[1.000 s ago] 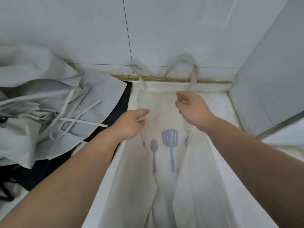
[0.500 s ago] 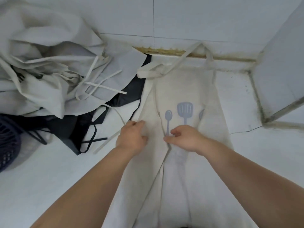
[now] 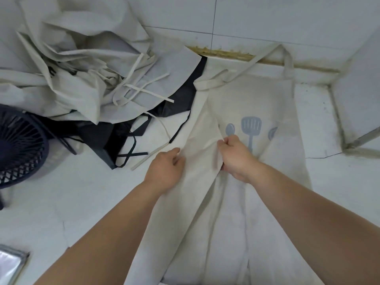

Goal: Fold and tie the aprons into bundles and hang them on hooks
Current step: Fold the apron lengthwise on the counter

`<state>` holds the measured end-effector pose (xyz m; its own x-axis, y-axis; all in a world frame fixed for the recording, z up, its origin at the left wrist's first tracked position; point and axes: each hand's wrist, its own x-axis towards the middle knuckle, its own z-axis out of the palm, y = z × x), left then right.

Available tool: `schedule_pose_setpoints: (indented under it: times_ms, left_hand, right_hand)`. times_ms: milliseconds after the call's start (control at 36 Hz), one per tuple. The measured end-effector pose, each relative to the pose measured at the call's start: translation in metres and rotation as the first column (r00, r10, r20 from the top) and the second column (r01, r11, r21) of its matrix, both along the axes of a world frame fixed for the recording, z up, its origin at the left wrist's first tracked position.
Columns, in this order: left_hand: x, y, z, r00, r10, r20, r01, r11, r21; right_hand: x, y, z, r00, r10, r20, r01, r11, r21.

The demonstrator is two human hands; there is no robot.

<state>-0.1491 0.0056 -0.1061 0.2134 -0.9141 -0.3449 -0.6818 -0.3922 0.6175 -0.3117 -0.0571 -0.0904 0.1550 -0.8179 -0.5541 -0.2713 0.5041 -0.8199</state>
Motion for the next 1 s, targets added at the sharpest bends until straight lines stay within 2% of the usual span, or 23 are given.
schedule_pose_setpoints:
  times_ms: [83, 167, 194, 278, 306, 361, 417, 444, 472, 500, 528, 556, 583, 611, 639, 694, 750, 806, 861, 917, 944, 1000]
  left_hand:
    - [-0.001, 0.005, 0.003, 0.999, 0.016, -0.031, -0.014, 0.998, 0.065]
    - [0.000, 0.011, 0.003, 0.993, 0.056, -0.105, -0.046, 0.995, 0.093]
    - [0.000, 0.013, 0.004, 0.993, 0.065, -0.102, -0.054, 0.994, 0.099]
    - [0.000, 0.017, 0.004, 0.997, 0.065, -0.049, -0.058, 0.989, 0.138]
    - [-0.001, 0.020, 0.004, 0.999, 0.047, -0.021, -0.043, 0.989, 0.142]
    - [-0.001, 0.022, 0.003, 0.999, 0.032, 0.040, -0.038, 0.988, 0.149]
    - [-0.002, 0.023, 0.003, 0.991, 0.073, 0.110, -0.089, 0.985, 0.150]
    - [-0.004, 0.023, 0.003, 0.984, 0.089, 0.152, -0.111, 0.983, 0.147]
    - [-0.005, 0.022, 0.002, 0.975, 0.096, 0.198, -0.127, 0.981, 0.148]
    - [-0.008, 0.022, 0.003, 0.966, 0.093, 0.240, -0.133, 0.979, 0.154]
    - [-0.009, 0.022, 0.003, 0.958, 0.092, 0.271, -0.140, 0.977, 0.163]
    - [-0.013, 0.021, 0.003, 0.953, 0.085, 0.289, -0.140, 0.975, 0.173]
    - [-0.015, 0.021, 0.003, 0.949, 0.078, 0.306, -0.140, 0.973, 0.185]
    - [-0.018, 0.020, 0.005, 0.944, 0.066, 0.324, -0.136, 0.971, 0.198]
    - [-0.022, 0.020, 0.006, 0.938, 0.051, 0.342, -0.128, 0.970, 0.208]
    - [-0.029, 0.020, 0.011, 0.927, 0.020, 0.375, -0.109, 0.970, 0.216]
    - [-0.033, 0.021, 0.014, 0.914, 0.004, 0.405, -0.100, 0.971, 0.216]
    - [-0.039, 0.024, 0.017, 0.910, 0.008, 0.414, -0.104, 0.972, 0.210]
    - [-0.046, 0.030, 0.020, 0.915, 0.040, 0.401, -0.123, 0.975, 0.184]
    - [-0.051, 0.037, 0.022, 0.924, 0.068, 0.376, -0.132, 0.980, 0.149]
    - [-0.053, 0.042, 0.023, 0.930, 0.083, 0.358, -0.138, 0.982, 0.131]
    - [-0.055, 0.055, 0.024, 0.939, 0.110, 0.327, -0.152, 0.983, 0.106]
  right_hand:
    - [-0.002, -0.002, 0.003, 0.999, -0.034, 0.036, 0.034, 0.999, 0.002]
    - [-0.012, -0.004, 0.007, 1.000, 0.018, 0.021, -0.018, 1.000, 0.011]
    - [-0.016, -0.004, 0.008, 0.999, 0.044, -0.024, -0.044, 0.999, -0.017]
    - [-0.026, -0.007, 0.010, 0.949, 0.103, -0.298, -0.172, 0.962, -0.214]
    - [-0.030, -0.006, 0.014, 0.919, 0.144, -0.367, -0.239, 0.944, -0.228]
    - [-0.035, -0.008, 0.029, 0.834, 0.337, -0.437, -0.405, 0.911, -0.071]
    - [-0.040, -0.009, 0.046, 0.627, 0.573, -0.529, -0.571, 0.799, 0.188]
    - [-0.045, -0.009, 0.054, 0.530, 0.617, -0.582, -0.606, 0.755, 0.248]
    - [-0.048, -0.012, 0.056, 0.498, 0.580, -0.645, -0.606, 0.765, 0.219]
    - [-0.054, -0.014, 0.059, 0.535, 0.472, -0.701, -0.561, 0.819, 0.123]
    - [-0.060, -0.017, 0.060, 0.633, 0.286, -0.720, -0.444, 0.895, -0.035]
    - [-0.069, -0.019, 0.061, 0.705, 0.051, -0.707, -0.291, 0.930, -0.223]
    - [-0.076, -0.018, 0.063, 0.720, -0.160, -0.675, -0.162, 0.908, -0.387]
    - [-0.083, -0.017, 0.065, 0.700, -0.281, -0.656, -0.108, 0.867, -0.486]
    - [-0.090, -0.014, 0.066, 0.677, -0.318, -0.664, -0.136, 0.832, -0.537]
    - [-0.102, -0.008, 0.065, 0.602, -0.313, -0.734, -0.293, 0.769, -0.568]
    - [-0.112, -0.002, 0.063, 0.513, -0.368, -0.775, -0.374, 0.717, -0.588]
    - [-0.121, 0.005, 0.065, 0.465, -0.470, -0.751, -0.330, 0.695, -0.639]
    - [-0.126, 0.011, 0.067, 0.459, -0.486, -0.744, -0.220, 0.749, -0.625]
    - [-0.123, 0.018, 0.068, 0.489, -0.338, -0.804, -0.148, 0.876, -0.459]
    - [-0.120, 0.023, 0.067, 0.514, -0.238, -0.824, -0.165, 0.915, -0.367]
    - [-0.111, 0.035, 0.063, 0.595, -0.070, -0.800, -0.253, 0.929, -0.269]
